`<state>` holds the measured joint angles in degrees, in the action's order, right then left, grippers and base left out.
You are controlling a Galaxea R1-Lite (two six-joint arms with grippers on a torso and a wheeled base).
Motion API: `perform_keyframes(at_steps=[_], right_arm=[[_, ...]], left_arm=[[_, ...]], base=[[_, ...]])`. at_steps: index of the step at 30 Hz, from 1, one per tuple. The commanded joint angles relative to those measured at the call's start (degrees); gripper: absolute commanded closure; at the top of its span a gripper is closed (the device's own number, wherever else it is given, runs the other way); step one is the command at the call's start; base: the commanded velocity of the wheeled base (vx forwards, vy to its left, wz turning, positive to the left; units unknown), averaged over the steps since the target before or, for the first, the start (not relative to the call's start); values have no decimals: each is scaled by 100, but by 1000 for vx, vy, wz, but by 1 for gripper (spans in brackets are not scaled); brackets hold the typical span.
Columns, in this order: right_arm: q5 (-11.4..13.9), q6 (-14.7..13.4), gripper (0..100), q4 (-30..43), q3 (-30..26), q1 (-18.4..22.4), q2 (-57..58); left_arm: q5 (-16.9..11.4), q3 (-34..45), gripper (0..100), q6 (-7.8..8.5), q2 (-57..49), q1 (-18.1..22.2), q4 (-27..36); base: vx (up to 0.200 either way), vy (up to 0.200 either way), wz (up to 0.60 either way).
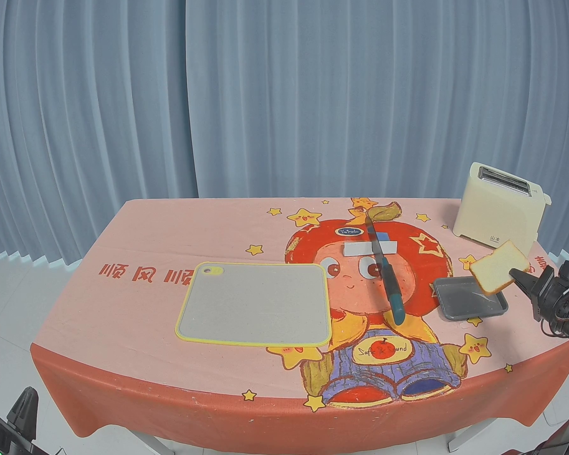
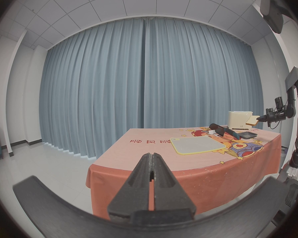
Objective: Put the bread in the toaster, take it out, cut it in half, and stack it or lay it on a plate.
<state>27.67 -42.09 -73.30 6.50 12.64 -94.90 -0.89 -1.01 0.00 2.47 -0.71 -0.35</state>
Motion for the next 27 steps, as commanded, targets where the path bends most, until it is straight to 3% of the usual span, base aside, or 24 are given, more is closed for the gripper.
perform_keyframes(at_steps=[1,6,9,16,18,24,27], right_arm=[[-16,175,100,-9,9,-60,77],[-271,843,100,-9,62,-113,51],[-289,1186,100,0,106,-236,51],[-289,1538,100,26,97,-587,77],[-245,1828,100,9,97,-675,77],[-245,1915,100,97,546,-640,95],[-236,2039,100,88,431,-702,95]], left_arm=[[1,101,100,0,7,0,0],[1,101,100,0,7,0,0],[1,101,100,0,7,0,-9],[1,101,100,0,7,0,0],[1,101,100,0,7,0,0],[1,101,100,0,7,-8,0],[1,101,100,0,7,0,0]], base=[[0,0,0],[0,0,0],[0,0,0],[0,0,0],[0,0,0],[0,0,0],[0,0,0]])
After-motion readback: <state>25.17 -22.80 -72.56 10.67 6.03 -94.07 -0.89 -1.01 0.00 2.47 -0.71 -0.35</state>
